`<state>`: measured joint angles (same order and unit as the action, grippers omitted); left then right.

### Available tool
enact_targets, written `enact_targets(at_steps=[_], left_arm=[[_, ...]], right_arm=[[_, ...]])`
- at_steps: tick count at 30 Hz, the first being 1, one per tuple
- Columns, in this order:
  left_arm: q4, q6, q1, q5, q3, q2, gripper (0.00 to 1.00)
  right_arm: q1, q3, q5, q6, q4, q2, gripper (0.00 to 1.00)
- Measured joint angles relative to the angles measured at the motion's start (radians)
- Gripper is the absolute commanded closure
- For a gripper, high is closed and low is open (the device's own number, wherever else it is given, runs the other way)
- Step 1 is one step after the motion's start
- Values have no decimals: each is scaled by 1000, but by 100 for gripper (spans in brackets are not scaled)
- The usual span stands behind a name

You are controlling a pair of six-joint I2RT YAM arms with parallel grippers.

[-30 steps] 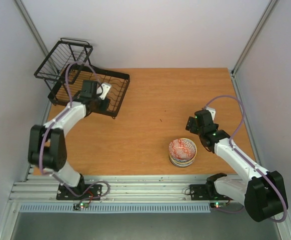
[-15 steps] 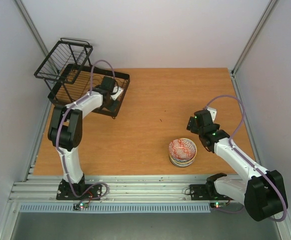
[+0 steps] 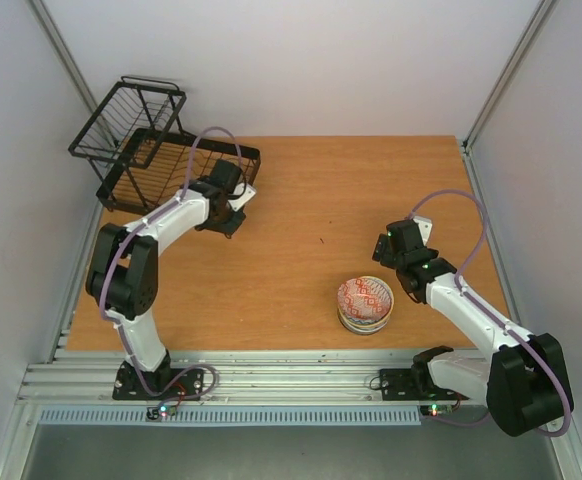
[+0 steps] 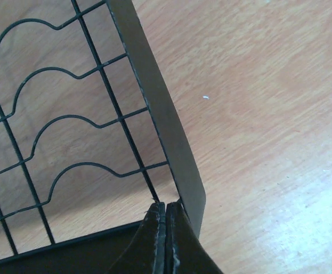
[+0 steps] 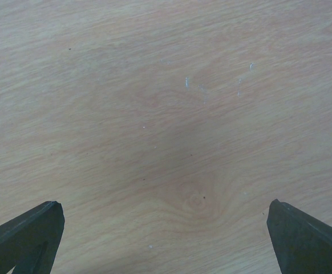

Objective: Load the bowls into the dish rack

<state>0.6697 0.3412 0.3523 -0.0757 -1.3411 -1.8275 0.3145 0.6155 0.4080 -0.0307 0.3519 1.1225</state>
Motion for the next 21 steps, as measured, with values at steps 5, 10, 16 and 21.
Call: enact_targets(at_steps=[5, 10, 16, 21], left_arm=[[8, -2, 67, -60, 2, 8, 100], [14, -4, 146, -100, -26, -17, 100], [35, -9, 268, -94, -80, -58, 100], [85, -23, 372, -31, -148, -98, 100]], right_arm=[[0, 0, 1, -6, 2, -10, 1], [0, 0, 13, -7, 31, -64, 1], [0, 0, 41, -5, 70, -177, 1], [0, 0, 72, -5, 94, -219, 1]])
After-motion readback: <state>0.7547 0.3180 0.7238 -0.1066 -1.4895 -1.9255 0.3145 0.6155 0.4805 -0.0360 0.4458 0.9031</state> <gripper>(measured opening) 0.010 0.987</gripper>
